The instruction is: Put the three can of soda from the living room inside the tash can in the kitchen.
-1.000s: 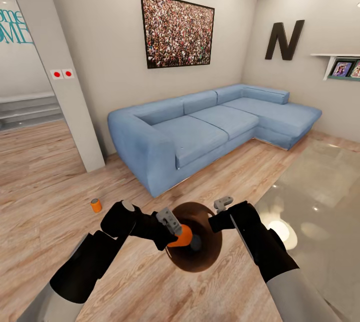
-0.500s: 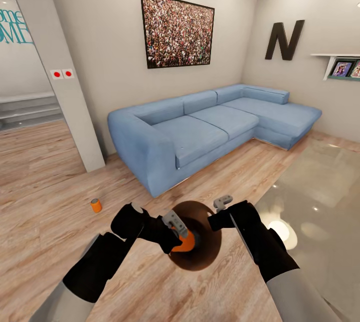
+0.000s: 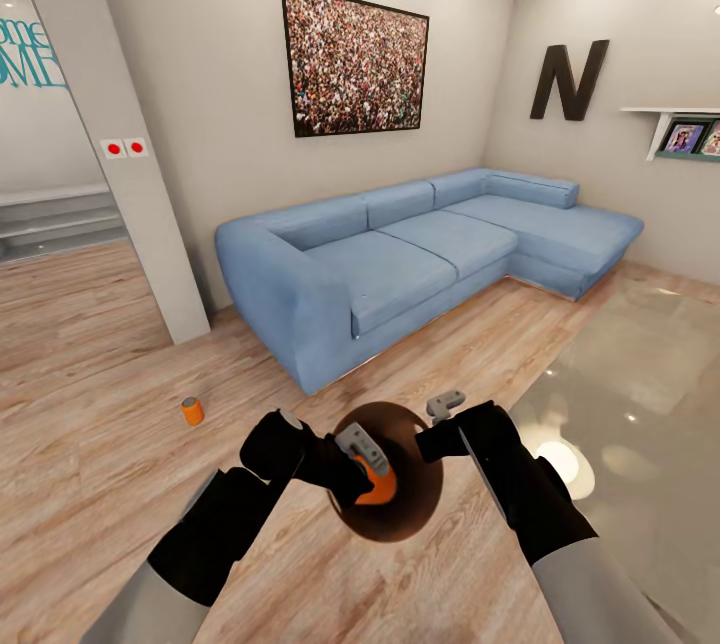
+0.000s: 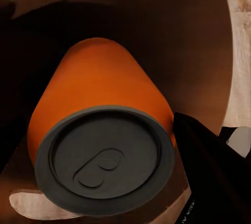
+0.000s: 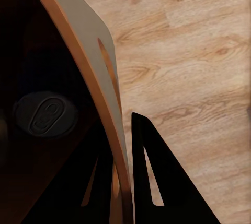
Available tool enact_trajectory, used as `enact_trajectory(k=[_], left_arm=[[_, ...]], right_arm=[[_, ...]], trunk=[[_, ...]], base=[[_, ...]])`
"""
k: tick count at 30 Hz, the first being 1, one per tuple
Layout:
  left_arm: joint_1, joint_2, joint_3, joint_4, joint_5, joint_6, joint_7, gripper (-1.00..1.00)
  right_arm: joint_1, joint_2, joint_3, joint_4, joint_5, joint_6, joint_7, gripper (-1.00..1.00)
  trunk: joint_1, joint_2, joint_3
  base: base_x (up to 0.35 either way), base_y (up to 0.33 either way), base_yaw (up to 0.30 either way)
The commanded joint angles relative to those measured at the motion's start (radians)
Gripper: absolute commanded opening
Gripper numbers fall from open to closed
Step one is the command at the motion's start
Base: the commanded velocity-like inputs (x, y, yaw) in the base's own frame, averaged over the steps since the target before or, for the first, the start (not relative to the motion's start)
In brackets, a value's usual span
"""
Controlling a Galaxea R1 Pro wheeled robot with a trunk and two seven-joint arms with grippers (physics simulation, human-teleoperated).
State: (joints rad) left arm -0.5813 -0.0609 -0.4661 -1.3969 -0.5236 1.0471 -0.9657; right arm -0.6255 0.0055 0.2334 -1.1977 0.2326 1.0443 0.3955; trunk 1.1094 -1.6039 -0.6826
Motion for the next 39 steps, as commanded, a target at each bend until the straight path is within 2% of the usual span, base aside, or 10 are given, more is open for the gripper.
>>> enact_trajectory(k=[1,9,17,26,27,39], left_arm=[[0.000,-0.001,0.000,0.002,0.001,0.000,0.003,-1.00],[0.000,-0.009,0.000,0.031,0.001,0.000,0.028,-1.00],[0.000,-0.017,-0.001,0.064,0.003,0.000,0.110,-1.00],[0.000,-0.023,0.000,0.107,0.005,0.000,0.179,-1.00],[0.000,-0.024,0.000,0.112,0.005,0.000,0.183,1.00],[0.000,-0.027,0.000,0.122,0.006,0.000,0.192,1.00]], right_arm=[[0.000,0.001,0.000,0.000,-0.021,0.003,0.005,-1.00],[0.000,0.005,0.005,0.000,-0.021,0.003,0.004,-1.00],[0.000,0.007,0.034,0.000,-0.021,0.003,0.003,-1.00],[0.000,0.008,0.036,0.000,-0.021,0.003,0.003,-1.00],[0.000,0.008,0.036,0.000,-0.021,0.003,0.003,-1.00],[0.000,0.008,0.038,0.000,-0.021,0.003,0.003,-1.00]], trunk=[[0.000,0.000,0.000],[0.000,0.000,0.000],[0.000,0.000,0.000],[0.000,0.000,0.000],[0.000,0.000,0.000],[0.000,0.000,0.000]], base=[[0.000,0.000,0.000],[0.000,0.000,0.000],[0.000,0.000,0.000],[0.000,0.000,0.000],[0.000,0.000,0.000],[0.000,0.000,0.000]])
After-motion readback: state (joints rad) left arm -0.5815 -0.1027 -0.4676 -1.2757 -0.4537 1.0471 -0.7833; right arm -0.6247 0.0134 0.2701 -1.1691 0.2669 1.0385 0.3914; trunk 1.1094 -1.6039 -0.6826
